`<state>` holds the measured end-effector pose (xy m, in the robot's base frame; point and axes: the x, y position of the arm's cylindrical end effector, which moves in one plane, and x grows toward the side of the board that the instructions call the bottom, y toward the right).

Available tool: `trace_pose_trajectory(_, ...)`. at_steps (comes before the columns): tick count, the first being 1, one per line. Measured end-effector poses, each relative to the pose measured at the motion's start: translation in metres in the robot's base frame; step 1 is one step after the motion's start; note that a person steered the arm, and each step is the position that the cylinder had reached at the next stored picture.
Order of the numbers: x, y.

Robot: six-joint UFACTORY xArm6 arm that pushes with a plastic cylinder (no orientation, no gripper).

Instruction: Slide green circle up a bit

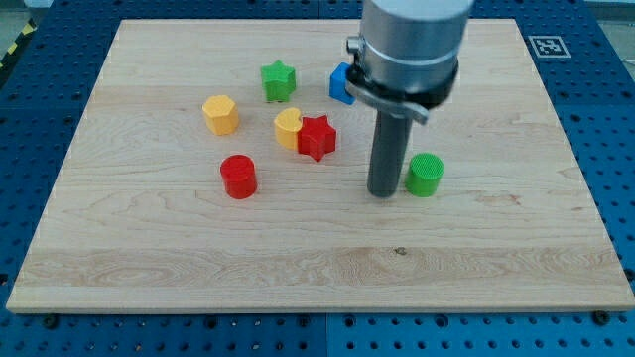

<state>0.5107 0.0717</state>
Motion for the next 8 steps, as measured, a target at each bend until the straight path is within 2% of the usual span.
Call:
trace_pose_trajectory(2, 0.002, 0.038)
trace_pose_trajectory(4, -0.021, 0.072)
trace_pose_trajectory(6, -0.041, 0.068)
trace_pose_trajectory(8, -0.044, 0.03)
